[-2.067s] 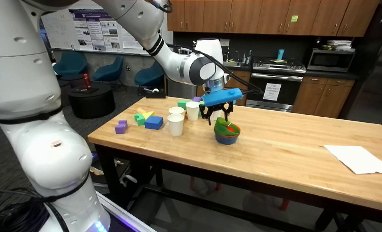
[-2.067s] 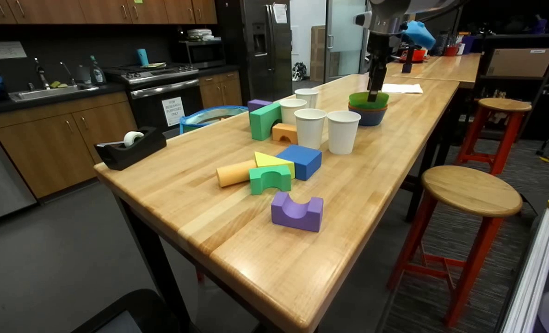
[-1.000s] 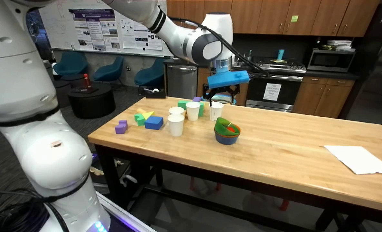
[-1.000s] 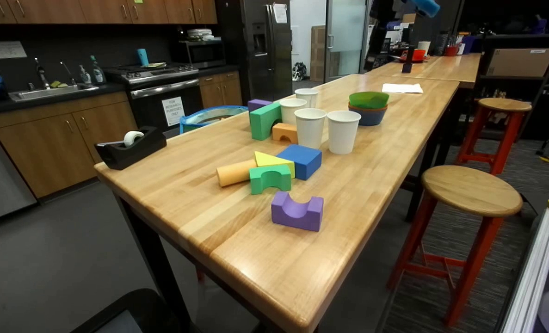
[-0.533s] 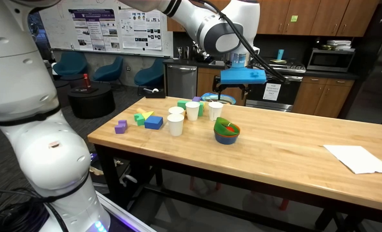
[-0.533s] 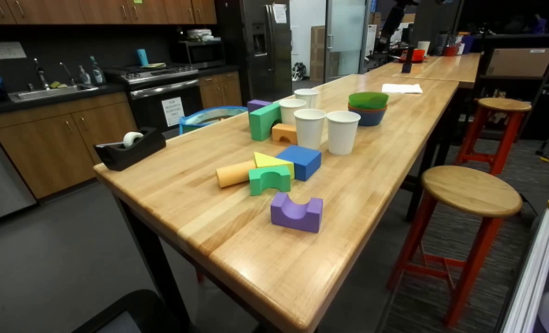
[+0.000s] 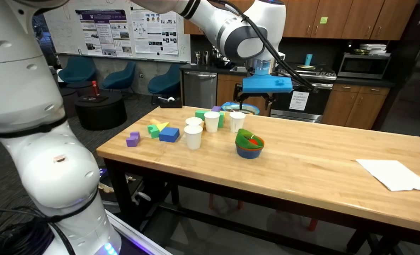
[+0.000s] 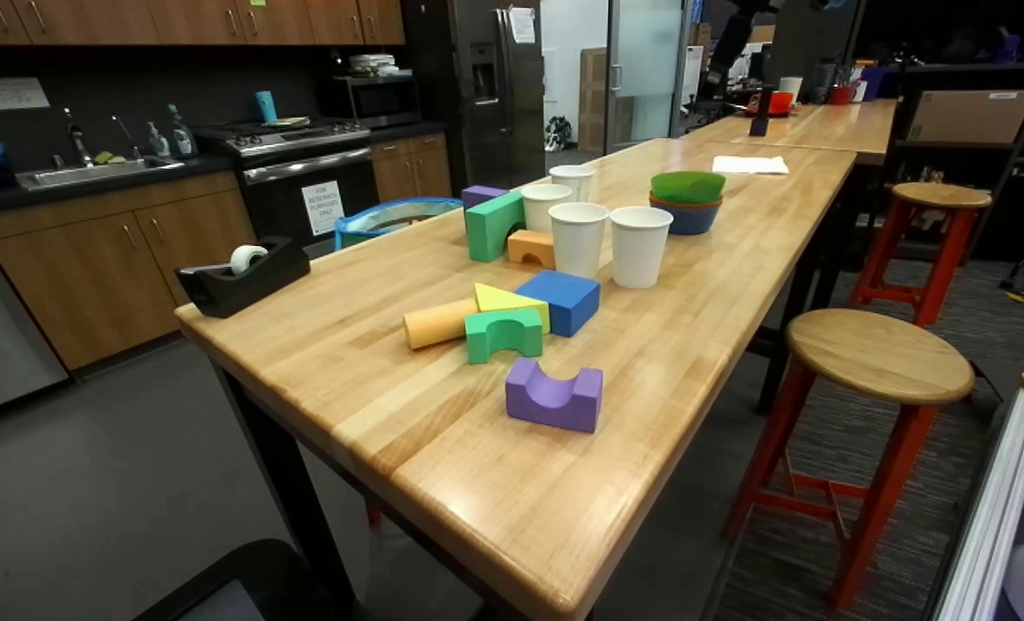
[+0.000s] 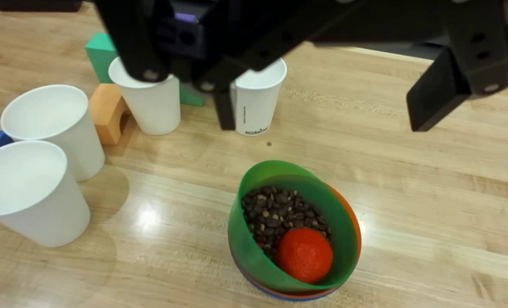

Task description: Stack the three bowls together.

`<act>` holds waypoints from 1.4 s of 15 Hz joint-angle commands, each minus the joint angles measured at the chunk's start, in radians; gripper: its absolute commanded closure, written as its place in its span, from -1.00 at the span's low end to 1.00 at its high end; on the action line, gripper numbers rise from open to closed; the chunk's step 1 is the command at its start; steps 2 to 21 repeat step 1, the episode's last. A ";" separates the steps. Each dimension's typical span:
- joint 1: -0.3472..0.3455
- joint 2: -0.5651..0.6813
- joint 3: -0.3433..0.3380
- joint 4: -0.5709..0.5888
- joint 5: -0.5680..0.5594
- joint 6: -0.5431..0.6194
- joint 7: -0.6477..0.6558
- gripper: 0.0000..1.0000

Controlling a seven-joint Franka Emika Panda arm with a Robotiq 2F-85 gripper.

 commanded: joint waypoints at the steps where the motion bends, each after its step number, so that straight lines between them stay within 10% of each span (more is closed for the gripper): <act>1: -0.007 0.000 0.007 0.002 0.000 -0.002 0.001 -1.00; 21: -0.007 0.000 0.007 0.002 0.000 -0.002 0.001 -1.00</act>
